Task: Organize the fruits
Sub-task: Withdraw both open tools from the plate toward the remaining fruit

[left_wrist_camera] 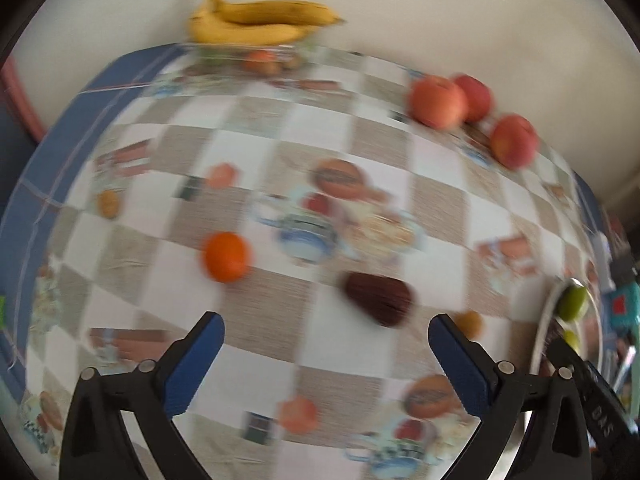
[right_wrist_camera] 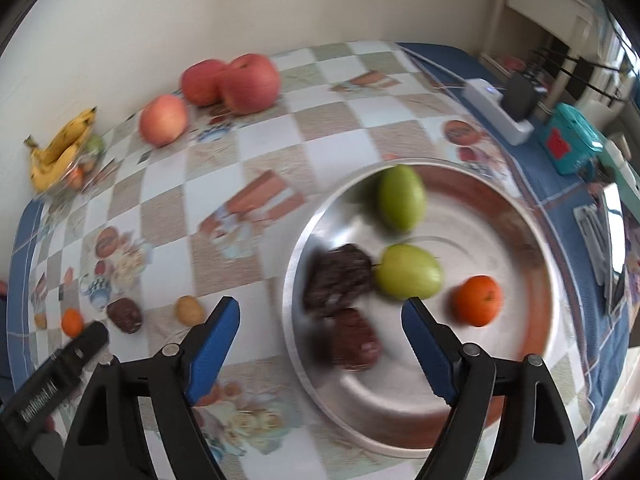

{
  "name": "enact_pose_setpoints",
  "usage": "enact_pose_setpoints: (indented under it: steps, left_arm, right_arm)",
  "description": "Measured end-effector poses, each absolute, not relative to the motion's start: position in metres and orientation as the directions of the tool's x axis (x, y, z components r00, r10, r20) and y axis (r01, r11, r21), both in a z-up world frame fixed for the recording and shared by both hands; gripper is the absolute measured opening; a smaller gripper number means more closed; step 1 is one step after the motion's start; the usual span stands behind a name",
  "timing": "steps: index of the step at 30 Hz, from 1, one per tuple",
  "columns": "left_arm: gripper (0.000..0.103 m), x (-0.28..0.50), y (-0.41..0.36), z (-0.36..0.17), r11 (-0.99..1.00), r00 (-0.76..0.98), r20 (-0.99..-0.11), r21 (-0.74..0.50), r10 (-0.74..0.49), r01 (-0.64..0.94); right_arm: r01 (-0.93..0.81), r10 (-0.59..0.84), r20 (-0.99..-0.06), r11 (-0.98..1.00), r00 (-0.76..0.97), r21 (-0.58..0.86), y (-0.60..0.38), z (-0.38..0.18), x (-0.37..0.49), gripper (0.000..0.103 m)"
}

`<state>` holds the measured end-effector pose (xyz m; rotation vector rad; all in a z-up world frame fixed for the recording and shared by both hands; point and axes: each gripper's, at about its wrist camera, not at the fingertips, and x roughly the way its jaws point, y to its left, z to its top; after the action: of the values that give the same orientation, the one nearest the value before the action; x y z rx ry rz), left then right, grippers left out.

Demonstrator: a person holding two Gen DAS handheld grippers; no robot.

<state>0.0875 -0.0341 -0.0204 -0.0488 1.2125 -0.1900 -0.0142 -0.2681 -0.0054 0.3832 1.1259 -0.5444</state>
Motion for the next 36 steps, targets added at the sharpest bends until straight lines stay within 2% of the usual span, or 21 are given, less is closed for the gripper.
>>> enact_pose_setpoints:
  steps: [3,12,17,26,30,33,36]
  left_arm:
    - [0.103,0.094,-0.011,-0.02,0.991,0.351,-0.927,-0.111,-0.131,0.076]
    - [0.103,0.117,0.042,-0.02,0.993,0.383,-0.917,-0.116,-0.112,0.013]
    - [0.103,0.133,0.069,-0.018,0.994,0.406,-0.909,-0.106,-0.093,-0.009]
    - [0.103,0.165,0.118,-0.023,0.978,0.413,-0.897,-0.2,-0.16,-0.057]
    - [0.1,0.175,0.131,-0.031,0.976,0.403,-0.902,-0.203,-0.154,-0.083]
    - [0.088,0.182,0.141,-0.04,0.968,0.393,-0.903,-0.23,-0.175,-0.099]
    - [0.087,0.189,0.15,-0.051,0.965,0.386,-0.906,-0.234,-0.172,-0.12]
  right_arm:
    - [0.54,-0.186,-0.92,0.841,0.345,0.033,-0.25,-0.008,-0.003,0.084]
    - [0.445,-0.087,-0.909,0.888,0.407,0.114,-0.206,-0.011,0.025,0.084]
    - [0.384,-0.062,-0.907,0.916,0.417,0.114,-0.182,-0.014,0.04,0.084]
    - [0.308,0.02,-0.889,0.934,0.458,0.179,-0.14,-0.01,0.067,0.084]
    - [0.244,0.088,-0.877,0.943,0.473,0.226,-0.11,-0.012,0.084,0.084]
    - [0.189,0.127,-0.882,0.954,0.454,0.234,-0.086,-0.023,0.095,0.083]
    - [0.15,0.132,-0.897,0.966,0.421,0.213,-0.068,-0.036,0.104,0.075]
